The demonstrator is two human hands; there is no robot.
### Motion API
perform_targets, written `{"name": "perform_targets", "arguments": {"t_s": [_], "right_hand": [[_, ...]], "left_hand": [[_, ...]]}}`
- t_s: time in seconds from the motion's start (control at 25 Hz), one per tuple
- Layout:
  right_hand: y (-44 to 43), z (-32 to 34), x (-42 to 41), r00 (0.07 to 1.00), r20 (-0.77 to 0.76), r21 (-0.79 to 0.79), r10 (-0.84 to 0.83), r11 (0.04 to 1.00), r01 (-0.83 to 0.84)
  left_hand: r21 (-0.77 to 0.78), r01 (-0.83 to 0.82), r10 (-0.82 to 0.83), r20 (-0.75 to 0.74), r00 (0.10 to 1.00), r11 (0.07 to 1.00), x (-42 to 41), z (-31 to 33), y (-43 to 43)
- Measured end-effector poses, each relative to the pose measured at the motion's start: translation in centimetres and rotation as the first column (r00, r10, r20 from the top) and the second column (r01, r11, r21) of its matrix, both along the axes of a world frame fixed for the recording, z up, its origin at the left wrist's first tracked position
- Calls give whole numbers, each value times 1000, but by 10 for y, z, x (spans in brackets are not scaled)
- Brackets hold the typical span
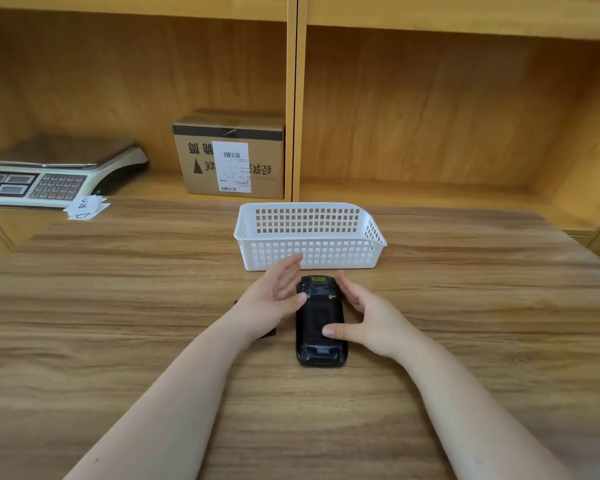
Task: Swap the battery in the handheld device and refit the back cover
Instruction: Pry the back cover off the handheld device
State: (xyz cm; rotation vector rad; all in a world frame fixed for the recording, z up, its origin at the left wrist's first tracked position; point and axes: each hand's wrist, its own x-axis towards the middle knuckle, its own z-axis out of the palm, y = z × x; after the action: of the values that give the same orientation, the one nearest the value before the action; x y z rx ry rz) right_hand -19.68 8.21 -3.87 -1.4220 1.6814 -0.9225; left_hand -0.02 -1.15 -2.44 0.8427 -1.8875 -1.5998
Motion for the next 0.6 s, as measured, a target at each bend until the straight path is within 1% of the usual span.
{"name": "perform_targets", "arguments": {"t_s": [0.08,0.16,0.24,0.32,0.36,0.48,0.52,0.6], "right_hand": [[0,-1,0,1000,-17,-10,-8,1000,7],[-3,2,1,997,-69,-24,-15,1000,13],[-8,6,1,996,-67,-33,-52,998,50],[-18,9,-1,994,-40,-39,-104,994,103],[-23,9,-3,990,-39,-46,-133,990,131],[-29,7,-6,986,-24,-44,-164,986,163],[-30,8,-7,986,-17,-39,-167,985,166],[-30,8,-10,986,2,-44,-167,985,167]], "left_hand": [[51,90,-92,42,995,995,-1,3,-6],[47,95,-99,82,992,994,-4,6,-9],[-11,-2,3,106,994,1000,-7,7,-11],[-118,-136,154,155,976,984,-8,8,-16],[-166,-170,201,191,961,971,-9,8,-19],[-252,-136,211,298,931,958,-10,5,-23],[-269,-121,206,312,927,956,-11,4,-22],[-305,-120,213,292,932,945,-12,-1,-19]]}}
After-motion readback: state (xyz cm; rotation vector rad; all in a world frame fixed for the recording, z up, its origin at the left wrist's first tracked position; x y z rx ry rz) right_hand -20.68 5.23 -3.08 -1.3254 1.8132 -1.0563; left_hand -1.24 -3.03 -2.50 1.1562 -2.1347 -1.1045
